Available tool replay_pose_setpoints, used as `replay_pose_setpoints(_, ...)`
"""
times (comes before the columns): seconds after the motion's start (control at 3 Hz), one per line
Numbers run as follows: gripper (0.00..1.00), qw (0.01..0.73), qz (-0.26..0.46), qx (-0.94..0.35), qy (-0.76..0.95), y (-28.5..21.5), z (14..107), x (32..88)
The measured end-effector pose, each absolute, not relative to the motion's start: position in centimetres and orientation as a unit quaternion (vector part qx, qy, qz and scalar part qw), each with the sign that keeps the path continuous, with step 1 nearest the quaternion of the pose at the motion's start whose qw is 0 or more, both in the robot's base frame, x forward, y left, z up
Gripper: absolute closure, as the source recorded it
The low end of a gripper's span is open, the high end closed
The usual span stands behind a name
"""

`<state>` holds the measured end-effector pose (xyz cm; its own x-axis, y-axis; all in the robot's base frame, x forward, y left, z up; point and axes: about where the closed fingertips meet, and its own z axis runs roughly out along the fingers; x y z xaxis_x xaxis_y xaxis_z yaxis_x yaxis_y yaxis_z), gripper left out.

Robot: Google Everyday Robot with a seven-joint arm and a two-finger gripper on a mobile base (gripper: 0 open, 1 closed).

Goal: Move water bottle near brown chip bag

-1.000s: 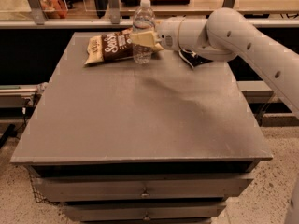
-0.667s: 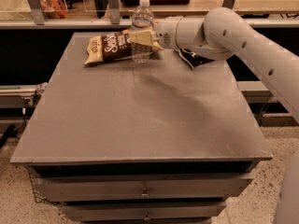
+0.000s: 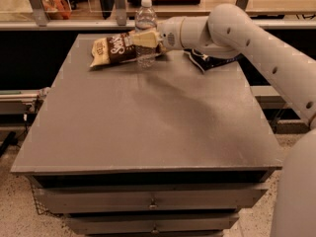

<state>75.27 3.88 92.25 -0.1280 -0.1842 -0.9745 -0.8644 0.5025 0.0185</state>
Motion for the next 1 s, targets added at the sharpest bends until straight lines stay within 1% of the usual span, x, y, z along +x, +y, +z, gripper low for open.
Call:
replay_pose_setpoints(0.33,0.04,0.523,0.325,-0.388,0.686,4.7,91.2,75.4)
replay_pose_setpoints(0.67,0.0,0.515,0.33,-0.389,0.689,5.1,90.6,75.5)
replay_pose_setpoints(1.0,0.0,0.512,0.332,-0.385,0.693,4.8,90.0,75.0)
